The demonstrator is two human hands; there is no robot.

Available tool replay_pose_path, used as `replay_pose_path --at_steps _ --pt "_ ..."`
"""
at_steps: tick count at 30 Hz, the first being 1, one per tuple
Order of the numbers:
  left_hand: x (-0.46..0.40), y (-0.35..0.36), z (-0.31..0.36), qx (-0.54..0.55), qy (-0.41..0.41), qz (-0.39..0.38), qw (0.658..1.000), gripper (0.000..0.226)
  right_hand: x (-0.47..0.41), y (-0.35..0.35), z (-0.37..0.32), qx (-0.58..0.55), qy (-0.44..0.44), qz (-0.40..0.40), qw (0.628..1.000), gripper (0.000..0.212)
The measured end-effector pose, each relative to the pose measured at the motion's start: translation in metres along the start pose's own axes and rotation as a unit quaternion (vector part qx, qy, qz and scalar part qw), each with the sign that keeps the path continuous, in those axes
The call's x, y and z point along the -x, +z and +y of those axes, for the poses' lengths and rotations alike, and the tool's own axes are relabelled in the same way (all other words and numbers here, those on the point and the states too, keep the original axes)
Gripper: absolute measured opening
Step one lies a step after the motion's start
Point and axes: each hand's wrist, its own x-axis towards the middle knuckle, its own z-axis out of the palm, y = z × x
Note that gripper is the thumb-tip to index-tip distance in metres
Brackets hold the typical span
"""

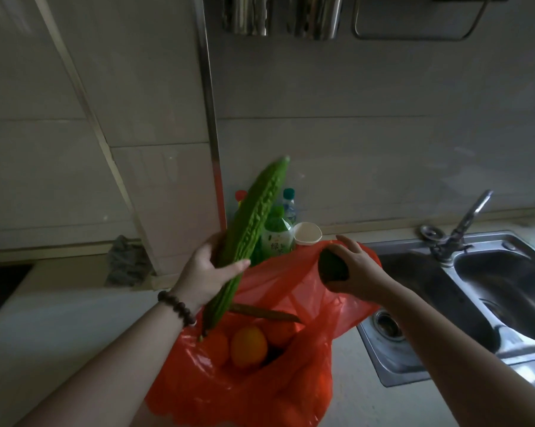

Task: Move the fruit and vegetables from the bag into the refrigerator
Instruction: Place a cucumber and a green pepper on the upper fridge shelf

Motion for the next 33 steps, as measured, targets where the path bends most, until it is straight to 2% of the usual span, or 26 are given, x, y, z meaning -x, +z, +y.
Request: replay_pose_path --at_steps 5,9,13,20,25,33 --pt "-0.008 -0.002 0.043 0.109 0.07 0.078 0.989 0.045 0.018 -0.015 -0.035 -0.05 -0.045 0.043 0.997 0.079" --pt "0.004 -0.023 0.071 0.157 0.1 0.108 0.977 0.05 0.037 -0.028 -0.076 -0.077 -0.076 0.056 0.993 0.08" --pt "0.034 -0.068 0.082 0.144 0.105 0.164 0.97 0.036 0.054 -0.038 -0.135 -0.097 -0.133 0.065 0.984 0.079" --pt "0.143 -0.19 0.079 0.083 0.072 0.291 0.951 0.032 0.072 -0.013 -0.285 -0.129 -0.271 0.062 0.952 0.076" --pt "0.248 -0.289 0.056 0.055 0.024 0.388 0.92 0.038 0.095 0.034 -0.417 -0.172 -0.363 0.001 0.916 0.073" --pt "0.406 -0.413 0.013 -0.036 -0.05 0.553 0.831 0.029 0.152 0.113 -0.611 -0.202 -0.446 -0.132 0.862 0.07"
